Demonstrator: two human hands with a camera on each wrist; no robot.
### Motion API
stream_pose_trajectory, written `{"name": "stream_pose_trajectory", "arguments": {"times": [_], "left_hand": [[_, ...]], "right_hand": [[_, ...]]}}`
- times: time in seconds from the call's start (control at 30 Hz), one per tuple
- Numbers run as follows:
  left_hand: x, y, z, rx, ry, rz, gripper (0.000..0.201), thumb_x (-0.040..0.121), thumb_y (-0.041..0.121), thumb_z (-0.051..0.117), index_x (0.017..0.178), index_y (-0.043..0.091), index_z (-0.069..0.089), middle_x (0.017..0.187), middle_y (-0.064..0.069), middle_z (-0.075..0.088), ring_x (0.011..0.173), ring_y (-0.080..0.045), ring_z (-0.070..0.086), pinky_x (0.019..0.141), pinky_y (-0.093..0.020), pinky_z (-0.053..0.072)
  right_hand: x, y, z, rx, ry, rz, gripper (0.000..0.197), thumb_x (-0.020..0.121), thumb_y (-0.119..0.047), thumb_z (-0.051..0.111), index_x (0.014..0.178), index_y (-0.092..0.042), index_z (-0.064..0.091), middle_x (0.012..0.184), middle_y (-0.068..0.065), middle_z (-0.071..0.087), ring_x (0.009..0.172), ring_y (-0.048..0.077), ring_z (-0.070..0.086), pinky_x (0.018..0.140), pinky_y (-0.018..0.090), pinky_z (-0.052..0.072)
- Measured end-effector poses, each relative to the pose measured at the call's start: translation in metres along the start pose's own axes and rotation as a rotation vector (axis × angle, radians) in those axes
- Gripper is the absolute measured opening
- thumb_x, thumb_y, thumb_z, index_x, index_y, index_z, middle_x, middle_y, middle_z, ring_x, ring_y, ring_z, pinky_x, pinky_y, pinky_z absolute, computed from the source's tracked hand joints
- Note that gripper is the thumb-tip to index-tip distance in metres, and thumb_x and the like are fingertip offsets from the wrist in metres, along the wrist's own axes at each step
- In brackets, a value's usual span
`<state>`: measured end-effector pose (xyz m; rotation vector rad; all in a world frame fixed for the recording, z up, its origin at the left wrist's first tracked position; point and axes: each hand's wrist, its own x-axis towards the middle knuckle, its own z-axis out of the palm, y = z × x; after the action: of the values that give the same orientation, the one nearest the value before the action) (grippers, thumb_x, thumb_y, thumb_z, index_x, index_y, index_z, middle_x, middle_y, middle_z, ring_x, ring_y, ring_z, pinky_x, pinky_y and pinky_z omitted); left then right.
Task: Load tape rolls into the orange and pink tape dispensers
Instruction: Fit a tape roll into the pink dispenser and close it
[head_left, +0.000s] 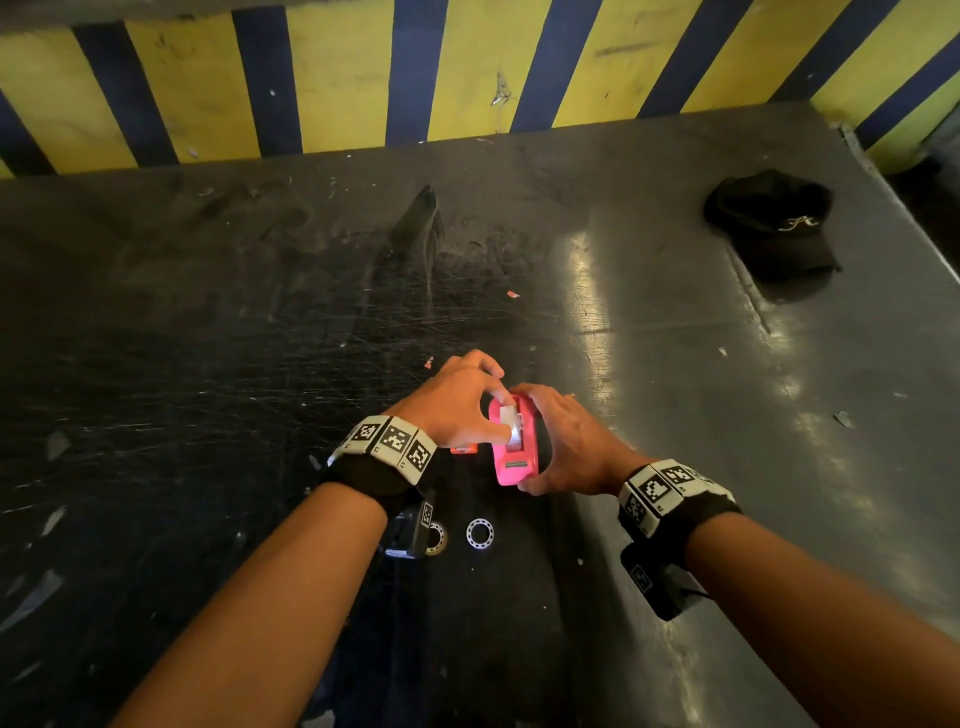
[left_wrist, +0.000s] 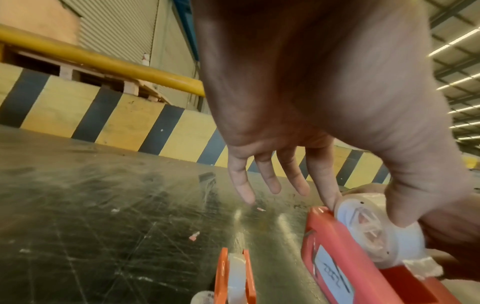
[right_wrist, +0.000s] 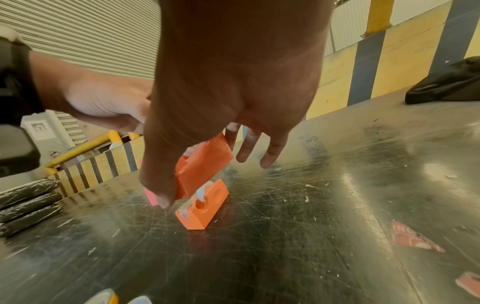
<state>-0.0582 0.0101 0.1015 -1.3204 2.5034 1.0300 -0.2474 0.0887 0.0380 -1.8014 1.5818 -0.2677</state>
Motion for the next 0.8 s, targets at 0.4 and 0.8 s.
{"name": "stream_pose_trajectory", "arguments": {"times": [0.4,0.8], "left_hand": [[-0.003,0.02,-0.006,0.229,-0.09,0.016,0.048,0.075,0.043,0.08,0.119,0.024,0.074,0.143,0.003,0.04,0.133,-0.019,0.036,0.106,-0.04,0.039],[-0.003,0.028,-0.007,0.254,-0.077,-0.006,0.05,0.071,0.045,0.083,0.114,0.019,0.075,0.133,0.002,0.045,0.124,-0.019,0.043,0.097,-0.035,0.044]], "right_hand": [[-0.012,-0.006,-0.001,0.003,-0.028,-0.002,0.119,0.061,-0.042,0.095,0.154,-0.027,0.024,0.149,-0.002,0.043,0.131,0.019,0.043,0.107,0.033,0.04],[-0.011,-0.011,-0.002,0.034,-0.045,-0.01,0.122,0.059,-0.041,0.096,0.155,-0.026,0.023,0.149,-0.001,0.043,0.132,0.02,0.045,0.11,0.035,0.041]]}}
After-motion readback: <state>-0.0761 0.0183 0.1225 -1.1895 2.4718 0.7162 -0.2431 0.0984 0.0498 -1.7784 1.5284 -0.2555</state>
